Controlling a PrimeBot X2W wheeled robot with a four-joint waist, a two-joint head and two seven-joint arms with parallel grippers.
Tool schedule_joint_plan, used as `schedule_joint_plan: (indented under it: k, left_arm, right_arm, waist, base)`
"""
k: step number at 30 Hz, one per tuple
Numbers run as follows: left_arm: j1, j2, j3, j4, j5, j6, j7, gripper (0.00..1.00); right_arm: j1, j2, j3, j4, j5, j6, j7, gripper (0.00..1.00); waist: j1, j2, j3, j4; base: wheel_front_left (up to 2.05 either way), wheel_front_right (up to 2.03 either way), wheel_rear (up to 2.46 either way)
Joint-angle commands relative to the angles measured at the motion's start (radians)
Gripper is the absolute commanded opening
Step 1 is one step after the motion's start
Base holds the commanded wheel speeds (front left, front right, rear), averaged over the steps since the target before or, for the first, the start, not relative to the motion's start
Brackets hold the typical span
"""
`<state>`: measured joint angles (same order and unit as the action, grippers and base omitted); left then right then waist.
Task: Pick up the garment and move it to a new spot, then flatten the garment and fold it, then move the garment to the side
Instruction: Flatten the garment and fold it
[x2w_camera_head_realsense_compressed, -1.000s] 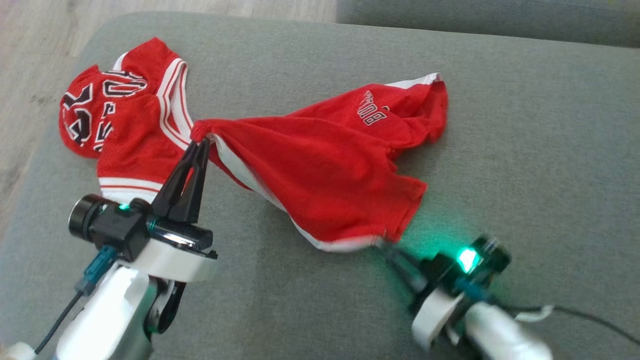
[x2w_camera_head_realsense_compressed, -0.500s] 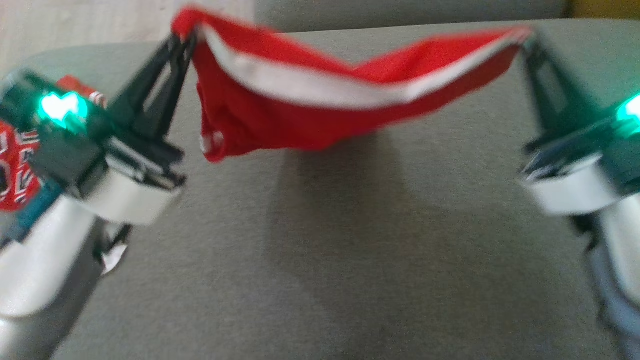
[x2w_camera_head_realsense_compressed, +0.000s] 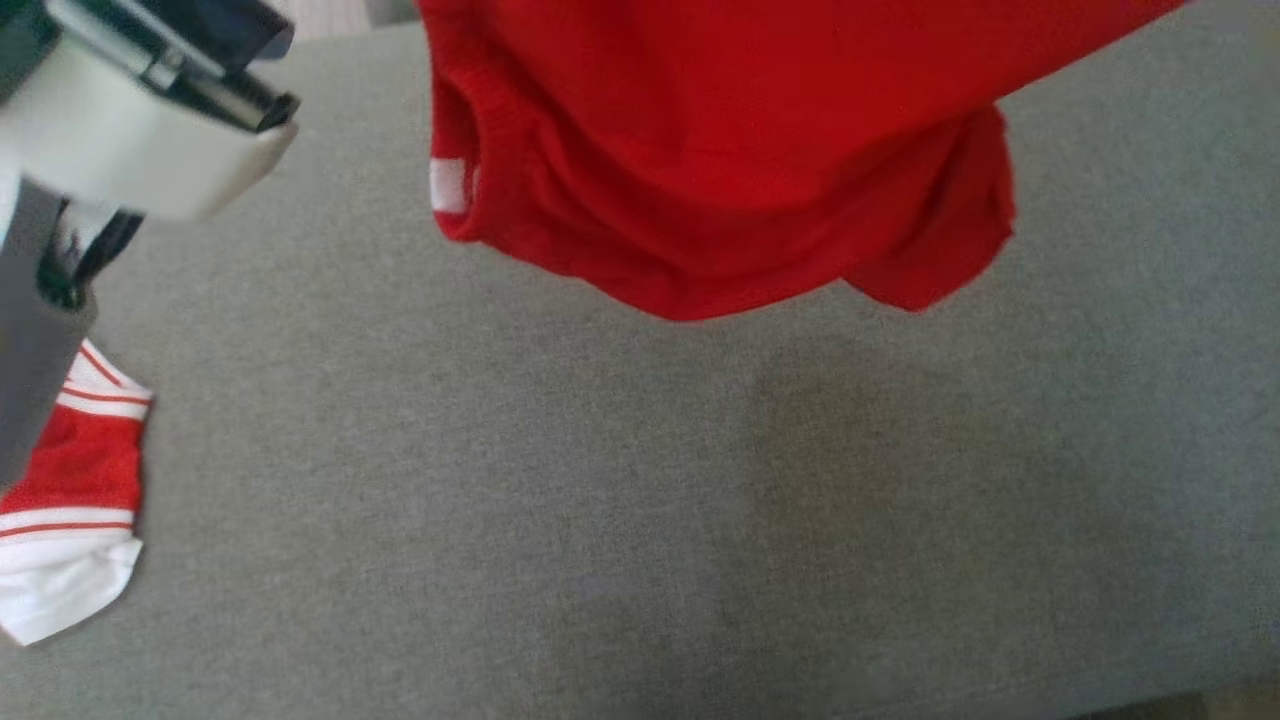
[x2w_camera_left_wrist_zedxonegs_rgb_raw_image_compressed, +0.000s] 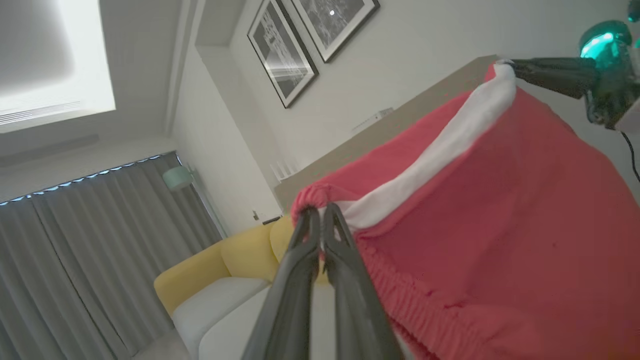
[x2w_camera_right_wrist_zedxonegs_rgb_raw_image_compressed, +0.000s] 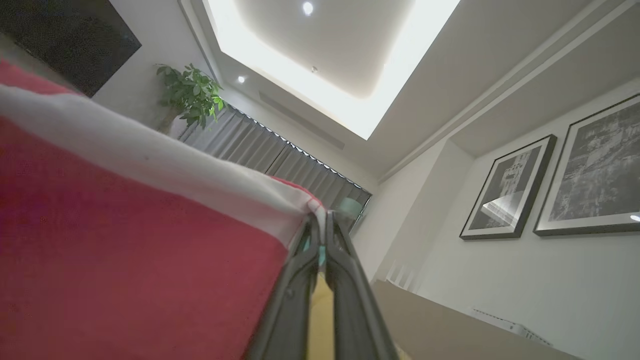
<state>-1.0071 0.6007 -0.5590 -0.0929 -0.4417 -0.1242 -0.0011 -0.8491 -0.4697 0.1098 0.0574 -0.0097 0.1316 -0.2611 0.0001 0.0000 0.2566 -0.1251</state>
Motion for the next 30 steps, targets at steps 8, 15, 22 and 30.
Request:
schedule_joint_plan:
  k: [8, 15, 22, 30]
  left_arm:
    - [-0.331, 0.013, -0.154, 0.212, 0.039, -0.006, -0.115, 0.00]
    - [-0.533, -0.087, -0.154, 0.443, 0.132, 0.001, -0.252, 0.00]
    - [-0.414, -0.075, -0.208, 0.420, 0.139, -0.004, -0.260, 0.00]
    - [0.106, -0.042, -0.318, 0.242, 0.119, 0.033, -0.261, 0.00]
  right_arm:
    - [-0.270, -0.049, 0.089, 0.206, 0.041, -0.001, -0.001, 0.00]
    - [-0.405, -0.050, 0.029, 0.196, 0.002, -0.001, -0.001, 0.00]
    - [-0.262, -0.060, -0.010, 0.141, 0.015, -0.001, -0.001, 0.00]
    - [0.239, -0.086, -0.054, 0.085, 0.125, -0.001, -0.001, 0.00]
  waist:
    - [-0.0001, 0.0000, 0.152, 0.015]
    - [-0.0001, 0.0000, 0.200, 0.028]
    - [-0.0001, 0.0000, 0.204, 0.041]
    - [-0.0001, 0.0000, 0.192, 0.062]
  base:
    - [0.00, 0.00, 0.00]
    - [0.00, 0.00, 0.00]
    - [0.00, 0.00, 0.00]
    - [0.00, 0.00, 0.00]
